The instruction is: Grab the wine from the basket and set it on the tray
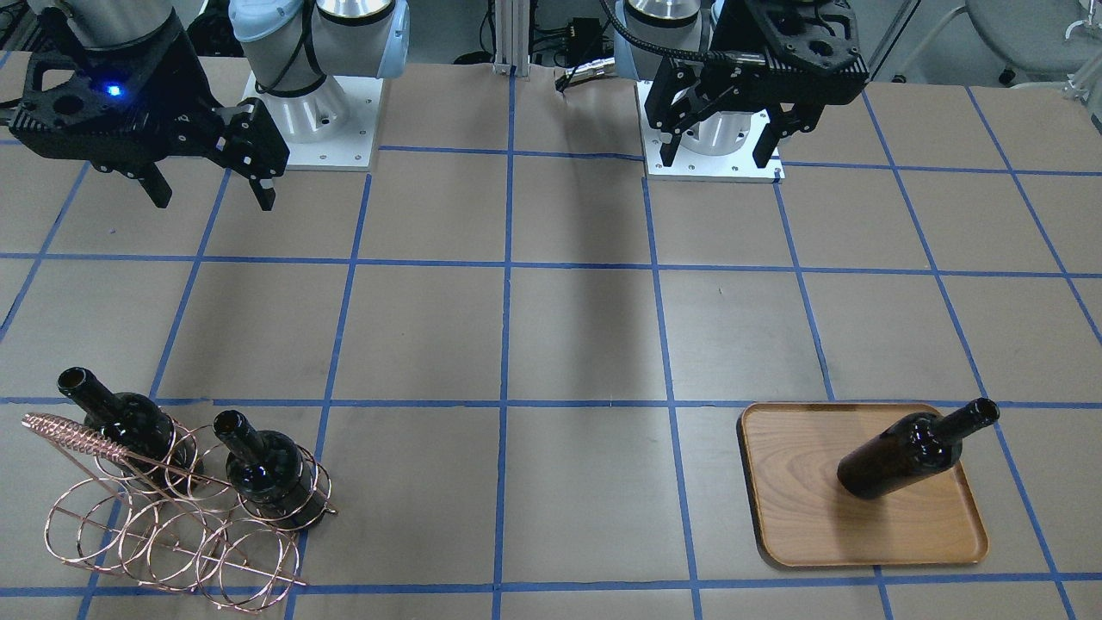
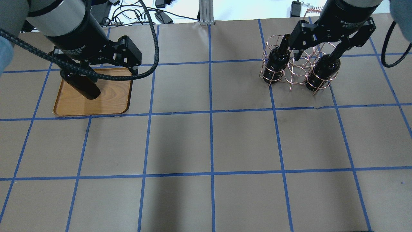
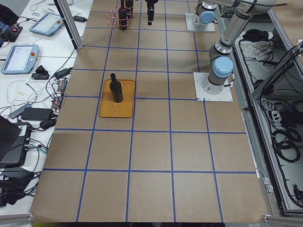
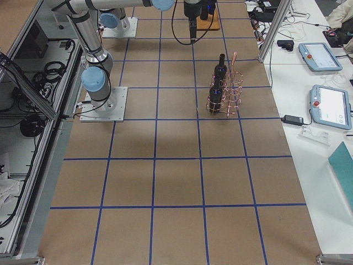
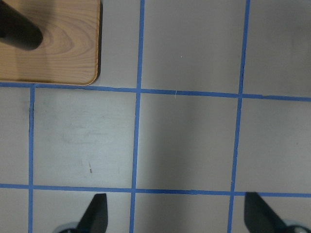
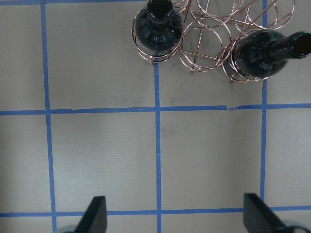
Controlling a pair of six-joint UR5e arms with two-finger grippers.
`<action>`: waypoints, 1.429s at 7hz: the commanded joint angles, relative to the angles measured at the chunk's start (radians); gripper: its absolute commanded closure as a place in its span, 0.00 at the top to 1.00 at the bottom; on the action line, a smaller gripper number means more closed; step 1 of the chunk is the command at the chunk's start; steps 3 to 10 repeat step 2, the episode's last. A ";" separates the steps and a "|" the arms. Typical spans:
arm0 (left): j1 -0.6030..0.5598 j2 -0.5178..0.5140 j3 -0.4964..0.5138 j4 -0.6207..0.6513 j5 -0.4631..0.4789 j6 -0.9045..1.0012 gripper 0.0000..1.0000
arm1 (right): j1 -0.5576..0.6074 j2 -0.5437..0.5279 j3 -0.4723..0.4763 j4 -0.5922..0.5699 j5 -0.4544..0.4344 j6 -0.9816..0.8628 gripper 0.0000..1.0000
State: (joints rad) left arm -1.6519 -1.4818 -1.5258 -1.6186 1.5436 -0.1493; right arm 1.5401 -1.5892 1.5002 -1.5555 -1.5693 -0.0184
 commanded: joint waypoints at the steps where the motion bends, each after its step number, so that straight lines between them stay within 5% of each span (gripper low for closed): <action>1: 0.000 0.000 0.000 0.000 0.004 -0.001 1.00 | 0.000 0.000 0.000 0.000 0.000 0.000 1.00; 10: 0.000 0.000 0.000 0.000 0.004 -0.001 1.00 | 0.000 0.000 0.000 0.000 0.000 0.000 1.00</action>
